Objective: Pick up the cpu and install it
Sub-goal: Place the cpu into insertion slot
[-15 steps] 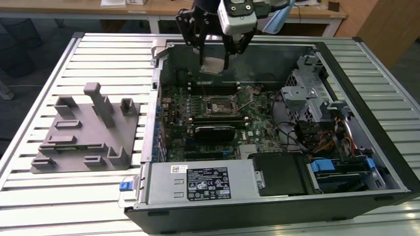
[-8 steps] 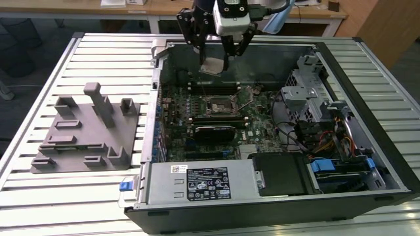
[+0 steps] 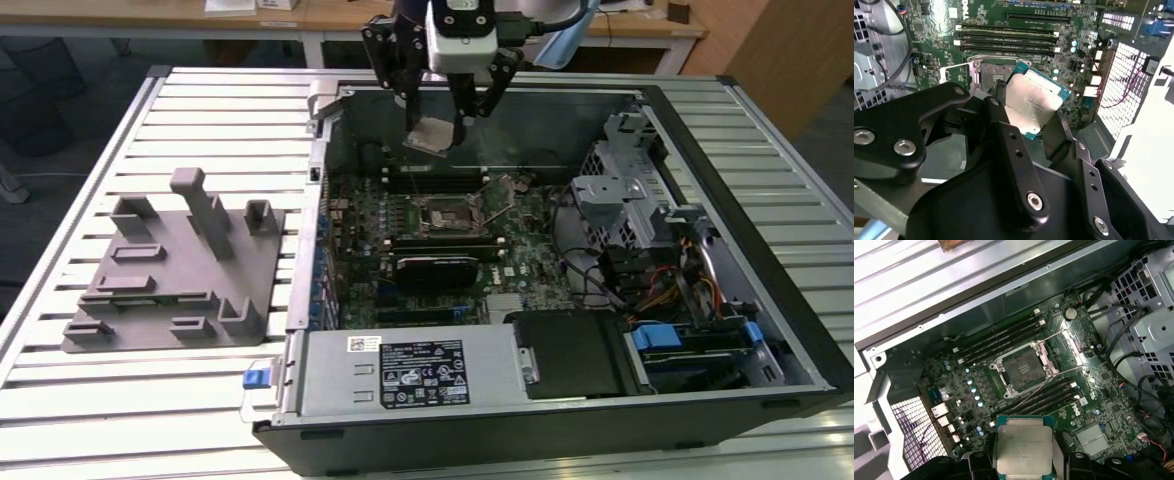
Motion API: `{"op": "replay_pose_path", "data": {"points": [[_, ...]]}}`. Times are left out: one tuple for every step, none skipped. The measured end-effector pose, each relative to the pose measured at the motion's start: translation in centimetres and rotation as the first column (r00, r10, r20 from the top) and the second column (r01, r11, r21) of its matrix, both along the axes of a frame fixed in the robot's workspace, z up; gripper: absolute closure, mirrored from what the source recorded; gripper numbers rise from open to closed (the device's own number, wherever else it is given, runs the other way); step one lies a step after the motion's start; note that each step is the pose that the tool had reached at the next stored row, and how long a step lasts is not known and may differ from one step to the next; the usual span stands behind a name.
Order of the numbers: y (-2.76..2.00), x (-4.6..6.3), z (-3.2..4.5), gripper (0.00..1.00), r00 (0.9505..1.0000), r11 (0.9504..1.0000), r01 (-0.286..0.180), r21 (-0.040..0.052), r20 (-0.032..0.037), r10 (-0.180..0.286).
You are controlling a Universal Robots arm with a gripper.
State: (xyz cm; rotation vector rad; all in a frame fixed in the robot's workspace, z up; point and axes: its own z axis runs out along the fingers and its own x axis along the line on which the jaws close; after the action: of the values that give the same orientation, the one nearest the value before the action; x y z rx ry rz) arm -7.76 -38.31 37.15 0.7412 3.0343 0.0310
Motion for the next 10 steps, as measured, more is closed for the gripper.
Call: {"op": "replay_pose_path", "data": {"points": [[0.00, 0.00, -0.01, 0.47, 0.9999, 0.9999, 0.010, 0.0000, 0.0000, -0.010], [0.00, 0.00, -0.02, 0.47, 0.9998, 0.9998, 0.020, -0.0001, -0.0001, -0.020], [0.00, 0.00, -0.03, 0.47, 0.9996, 0.9996, 0.030, -0.0001, -0.0001, -0.030], [0.00, 0.00, -0.04, 0.47, 0.9992, 0.9992, 0.040, -0.0001, 0.0000, -0.040], [0.00, 0.00, -0.06, 0.47, 0.9986, 0.9986, 0.053, -0.0001, 0.0000, -0.053], [0.00, 0.00, -0.08, 0.47, 0.9980, 0.9980, 0.063, -0.0001, 0.0000, -0.063], [0.00, 0.00, -0.10, 0.47, 0.9973, 0.9973, 0.074, 0.0001, 0.0000, -0.074], [0.00, 0.00, -0.12, 0.47, 0.9964, 0.9964, 0.085, 0.0000, 0.0000, -0.085], [0.00, 0.00, -0.13, 0.47, 0.9955, 0.9955, 0.095, -0.0001, 0.0000, -0.095], [0.00, 0.00, -0.15, 0.47, 0.9944, 0.9944, 0.106, -0.0001, 0.0000, -0.106]]}}
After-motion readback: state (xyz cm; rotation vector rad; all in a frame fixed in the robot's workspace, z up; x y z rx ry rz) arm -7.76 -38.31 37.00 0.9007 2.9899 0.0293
